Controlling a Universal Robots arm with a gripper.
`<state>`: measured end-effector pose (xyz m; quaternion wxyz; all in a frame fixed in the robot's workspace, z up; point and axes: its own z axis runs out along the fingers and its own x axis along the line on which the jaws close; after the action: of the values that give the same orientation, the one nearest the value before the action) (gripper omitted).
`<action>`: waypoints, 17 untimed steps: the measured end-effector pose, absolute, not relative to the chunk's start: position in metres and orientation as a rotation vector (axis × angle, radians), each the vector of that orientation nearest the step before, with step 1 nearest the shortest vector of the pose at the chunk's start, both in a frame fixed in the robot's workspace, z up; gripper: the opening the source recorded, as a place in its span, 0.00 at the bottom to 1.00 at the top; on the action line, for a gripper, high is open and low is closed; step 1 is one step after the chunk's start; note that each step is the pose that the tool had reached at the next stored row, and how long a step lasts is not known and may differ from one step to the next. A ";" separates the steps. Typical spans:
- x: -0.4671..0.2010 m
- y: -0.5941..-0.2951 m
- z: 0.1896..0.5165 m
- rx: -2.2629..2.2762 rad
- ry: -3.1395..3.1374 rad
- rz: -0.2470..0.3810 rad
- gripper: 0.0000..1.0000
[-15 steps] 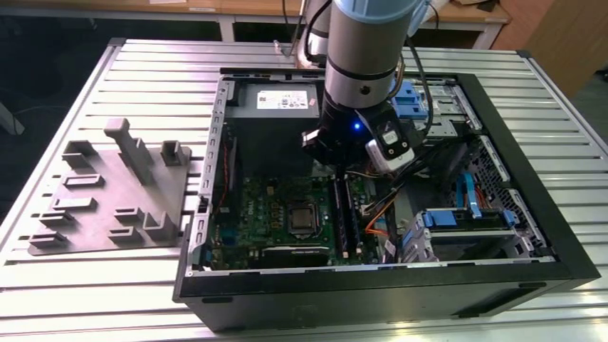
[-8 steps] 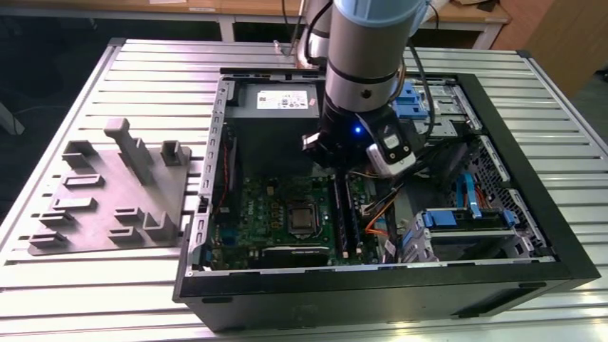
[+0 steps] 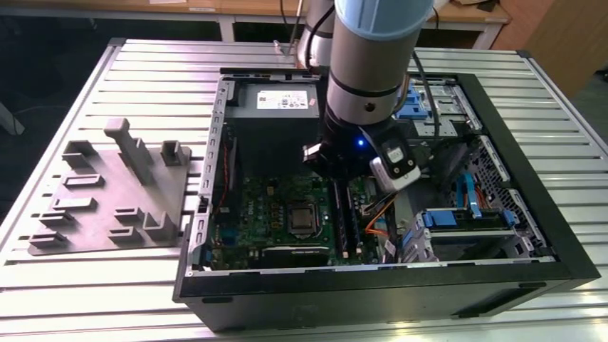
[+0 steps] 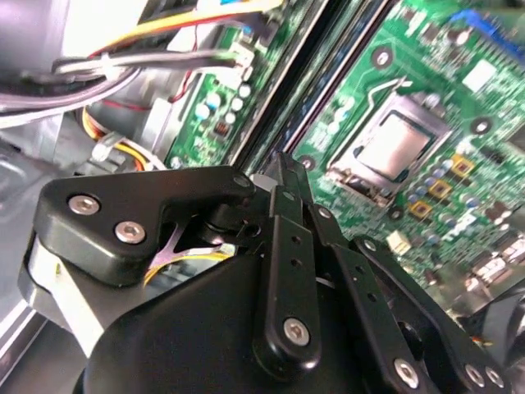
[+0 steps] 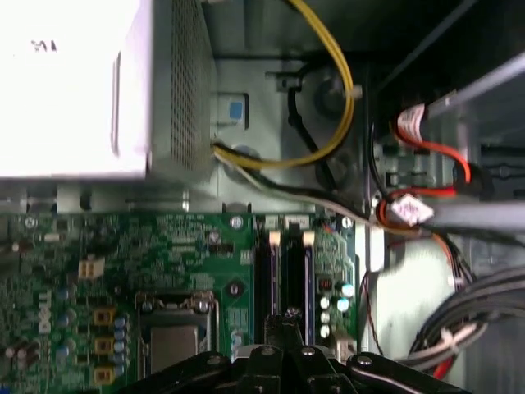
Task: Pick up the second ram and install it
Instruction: 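Press down the second ram until it locks into place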
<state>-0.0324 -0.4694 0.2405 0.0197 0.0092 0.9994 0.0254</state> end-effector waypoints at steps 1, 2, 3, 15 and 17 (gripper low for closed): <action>-0.032 -0.472 0.240 0.029 3.101 0.079 0.10; -0.032 -0.476 0.240 0.029 3.101 0.079 0.10; -0.032 -0.479 0.240 0.029 3.101 0.079 0.10; -0.032 -0.512 0.240 0.029 3.101 0.079 0.10; -0.032 -0.515 0.240 0.029 3.101 0.079 0.10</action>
<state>-0.0324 -0.5147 0.2402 0.0197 0.0093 0.9994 0.0253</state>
